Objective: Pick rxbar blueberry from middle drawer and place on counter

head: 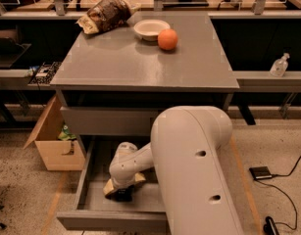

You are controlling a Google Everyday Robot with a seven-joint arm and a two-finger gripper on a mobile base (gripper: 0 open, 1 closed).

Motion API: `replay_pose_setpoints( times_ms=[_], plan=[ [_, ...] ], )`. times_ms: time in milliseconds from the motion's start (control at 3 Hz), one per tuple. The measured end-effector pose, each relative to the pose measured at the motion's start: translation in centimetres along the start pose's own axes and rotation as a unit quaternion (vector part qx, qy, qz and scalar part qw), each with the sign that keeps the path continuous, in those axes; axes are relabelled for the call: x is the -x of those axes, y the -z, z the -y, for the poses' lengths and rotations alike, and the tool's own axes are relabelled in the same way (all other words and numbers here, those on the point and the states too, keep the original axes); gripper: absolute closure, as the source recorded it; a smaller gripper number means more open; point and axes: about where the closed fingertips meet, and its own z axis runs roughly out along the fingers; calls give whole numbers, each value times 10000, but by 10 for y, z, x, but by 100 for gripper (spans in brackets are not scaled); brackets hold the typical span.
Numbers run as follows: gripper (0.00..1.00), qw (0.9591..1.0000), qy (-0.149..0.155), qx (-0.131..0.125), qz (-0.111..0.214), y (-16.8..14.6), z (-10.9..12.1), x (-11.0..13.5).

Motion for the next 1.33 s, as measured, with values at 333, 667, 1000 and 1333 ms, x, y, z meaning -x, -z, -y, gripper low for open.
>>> replay_pose_setpoints(
  times_ms=[333,667,1000,1333],
  plan=[
    [62,10000,0,1,0,7,-1,1],
    [85,10000,0,1,1,16,-1,2],
    [100,10000,0,1,2,25,-2,3],
    [100,10000,0,2,3,26,-2,4]
  ],
)
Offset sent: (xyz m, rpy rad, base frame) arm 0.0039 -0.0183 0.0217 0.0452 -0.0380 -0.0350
